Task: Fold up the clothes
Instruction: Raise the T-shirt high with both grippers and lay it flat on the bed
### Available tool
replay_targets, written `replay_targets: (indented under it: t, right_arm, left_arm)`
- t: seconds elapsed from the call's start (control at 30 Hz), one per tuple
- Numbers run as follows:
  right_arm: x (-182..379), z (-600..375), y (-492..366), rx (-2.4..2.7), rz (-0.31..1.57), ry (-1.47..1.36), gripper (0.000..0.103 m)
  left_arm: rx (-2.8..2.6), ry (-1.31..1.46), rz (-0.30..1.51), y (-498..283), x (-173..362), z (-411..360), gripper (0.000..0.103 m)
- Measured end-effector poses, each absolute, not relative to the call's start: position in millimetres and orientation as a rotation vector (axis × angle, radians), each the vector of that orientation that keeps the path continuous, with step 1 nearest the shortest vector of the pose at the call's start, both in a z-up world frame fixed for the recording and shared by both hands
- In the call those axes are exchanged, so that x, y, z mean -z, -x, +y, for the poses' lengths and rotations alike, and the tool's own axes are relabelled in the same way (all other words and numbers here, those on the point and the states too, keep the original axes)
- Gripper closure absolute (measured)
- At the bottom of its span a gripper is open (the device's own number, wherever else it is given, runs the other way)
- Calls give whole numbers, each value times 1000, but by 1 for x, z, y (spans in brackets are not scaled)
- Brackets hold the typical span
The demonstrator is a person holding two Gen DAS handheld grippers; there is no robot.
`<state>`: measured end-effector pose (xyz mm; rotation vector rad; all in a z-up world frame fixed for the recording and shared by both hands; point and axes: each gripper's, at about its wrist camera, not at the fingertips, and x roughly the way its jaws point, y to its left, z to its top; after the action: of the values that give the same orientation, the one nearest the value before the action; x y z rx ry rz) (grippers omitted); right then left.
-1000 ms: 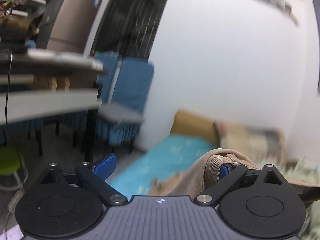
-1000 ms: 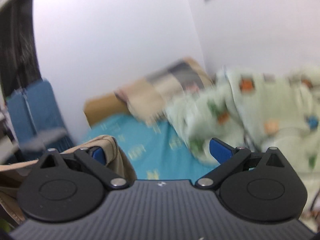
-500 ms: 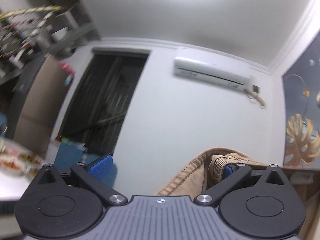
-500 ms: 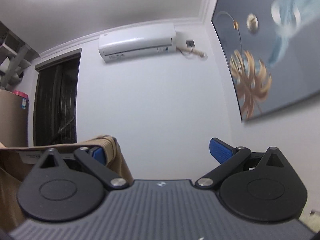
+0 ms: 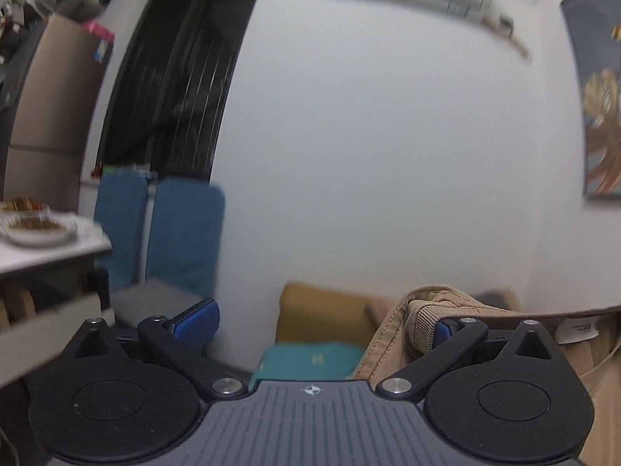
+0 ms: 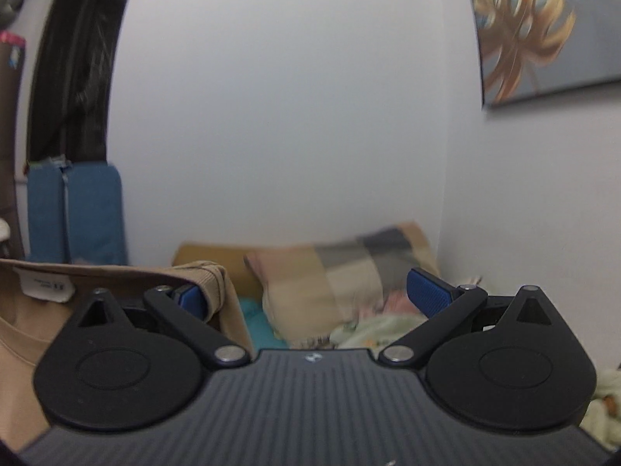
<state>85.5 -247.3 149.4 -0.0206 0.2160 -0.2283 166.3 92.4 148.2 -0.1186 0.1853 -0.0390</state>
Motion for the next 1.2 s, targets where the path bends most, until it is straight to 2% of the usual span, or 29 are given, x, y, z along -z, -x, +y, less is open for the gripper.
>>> replay_targets:
  t: [0.17,0.33,0.47,0.6,0.67,0.77,0.9,1.03,1.2]
  right_arm:
    - [-60,-265,-237,271,287,19,0]
    - [58,-287,-360,281,434,-47,0]
    - [158,-285,-410,262,567,-89,0]
    - [228,-280,-430,227,656,-113,0]
    - [248,-281,-432,214,687,-147,0]
    - [248,-286,-436,203,683,-165,0]
    - [251,-282,-438,207,681,-150,0]
    - [244,-281,-443,197,742,-149,0]
    - [216,-276,-439,70,803,-150,0]
  left_arm:
    - [-8,86,283,-318,-40,78,0]
    - [-43,75,454,-454,88,67,0]
    - [-82,58,603,-521,191,68,0]
    - [-96,82,711,-548,260,81,0]
    - [-91,48,727,-550,274,80,0]
    - [-62,-10,719,-559,282,75,0]
    - [-57,47,812,-568,274,83,0]
    - [-29,52,907,-575,253,87,0]
    - [85,25,926,-539,205,78,0]
